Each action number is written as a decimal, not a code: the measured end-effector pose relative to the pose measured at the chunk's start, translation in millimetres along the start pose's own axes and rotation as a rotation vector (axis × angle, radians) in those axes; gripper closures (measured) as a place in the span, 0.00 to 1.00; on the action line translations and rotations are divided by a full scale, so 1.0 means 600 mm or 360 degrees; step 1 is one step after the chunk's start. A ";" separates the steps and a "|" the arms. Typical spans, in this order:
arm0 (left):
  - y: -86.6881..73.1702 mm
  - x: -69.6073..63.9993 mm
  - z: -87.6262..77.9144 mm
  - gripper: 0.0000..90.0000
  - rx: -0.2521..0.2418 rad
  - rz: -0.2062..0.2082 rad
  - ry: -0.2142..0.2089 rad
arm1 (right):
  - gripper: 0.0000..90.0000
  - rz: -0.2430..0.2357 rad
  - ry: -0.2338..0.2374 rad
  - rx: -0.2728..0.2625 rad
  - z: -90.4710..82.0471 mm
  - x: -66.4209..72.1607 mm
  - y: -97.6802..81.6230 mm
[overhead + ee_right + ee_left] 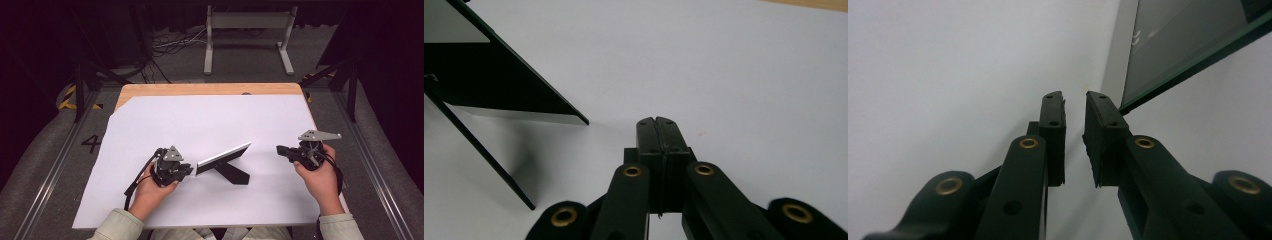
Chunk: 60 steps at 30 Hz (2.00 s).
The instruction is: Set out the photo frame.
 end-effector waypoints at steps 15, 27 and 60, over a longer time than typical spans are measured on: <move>-0.009 -0.016 0.019 0.96 0.0060 0.0038 -0.0055 | 1.00 0.0017 -0.0014 -0.0029 -0.009 -0.007 0.006; -0.012 -0.036 0.020 1.00 0.0084 0.0042 -0.0133 | 1.00 0.0037 -0.0024 -0.0051 -0.018 -0.014 0.011; -0.012 -0.146 0.039 1.00 0.0171 0.0263 -0.0388 | 1.00 0.0063 -0.0050 -0.0116 -0.040 -0.028 0.025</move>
Point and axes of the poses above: each handheld gripper's, and its own axes: z roughly forward along the jaws, y roughly out of its top, x roughly to its left, the point moved 10 cm from there along z, roughly forward along the jaws, and after that the axes turned 14 degrees about -x, right-handed, at the moved point
